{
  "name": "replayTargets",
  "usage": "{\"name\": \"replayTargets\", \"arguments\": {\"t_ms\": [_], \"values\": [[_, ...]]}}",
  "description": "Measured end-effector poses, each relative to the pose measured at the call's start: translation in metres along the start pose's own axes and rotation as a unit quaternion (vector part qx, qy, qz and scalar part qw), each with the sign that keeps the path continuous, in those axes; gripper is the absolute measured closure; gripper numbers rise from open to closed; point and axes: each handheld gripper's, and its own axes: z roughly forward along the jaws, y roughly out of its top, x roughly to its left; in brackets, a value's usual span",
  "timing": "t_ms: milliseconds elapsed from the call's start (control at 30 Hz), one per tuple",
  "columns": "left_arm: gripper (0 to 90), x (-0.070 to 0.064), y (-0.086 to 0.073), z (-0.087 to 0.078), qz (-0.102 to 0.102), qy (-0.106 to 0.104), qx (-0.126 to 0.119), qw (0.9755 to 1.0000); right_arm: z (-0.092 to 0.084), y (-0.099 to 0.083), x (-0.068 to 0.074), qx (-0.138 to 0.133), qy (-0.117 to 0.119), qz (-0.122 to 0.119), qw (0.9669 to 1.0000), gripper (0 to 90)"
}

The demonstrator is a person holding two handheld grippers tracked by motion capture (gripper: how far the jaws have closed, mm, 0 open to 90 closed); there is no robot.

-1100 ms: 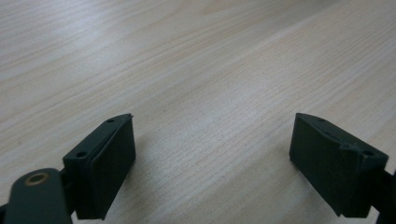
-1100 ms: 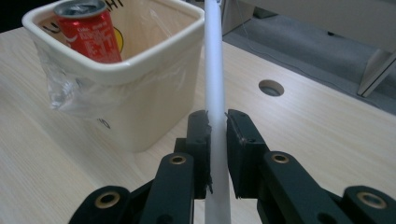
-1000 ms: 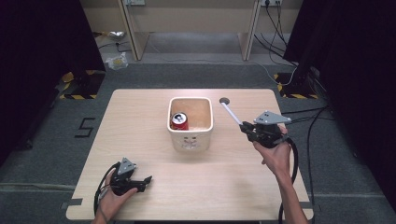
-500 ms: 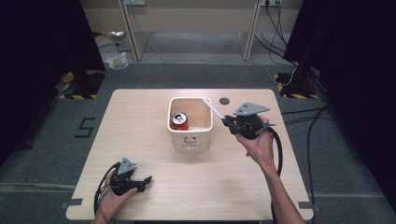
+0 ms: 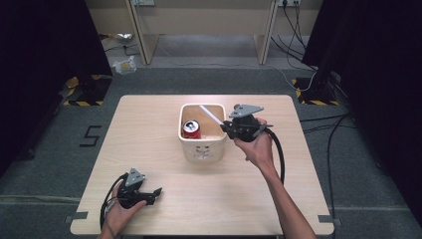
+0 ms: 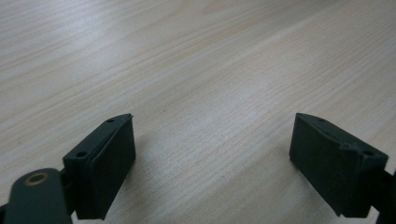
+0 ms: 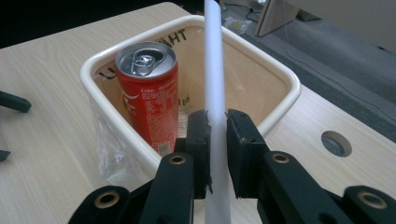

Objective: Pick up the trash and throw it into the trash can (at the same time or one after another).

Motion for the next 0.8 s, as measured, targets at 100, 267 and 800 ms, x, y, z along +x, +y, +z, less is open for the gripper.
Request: {"name": "replayTargets", "arguments": {"t_ms": [100, 267, 800], "values": [[13.5, 0.000, 0.000, 0.000, 0.000, 0.000, 0.000, 1.0000, 0.006, 0.002, 0.001, 0.005, 0.004, -0.001, 1.0000, 79.6], [13.5, 0.000, 0.000, 0.000, 0.001, 0.001, 0.000, 1.0000, 0.021, 0.011, 0.004, 0.024, 0.006, 0.001, 0.9997, 79.6], [13.5, 0.000, 0.000, 0.000, 0.001, 0.000, 0.001, 1.0000, 0.043, 0.024, 0.004, 0.068, 0.017, 0.009, 0.9975, 77.9]]}}
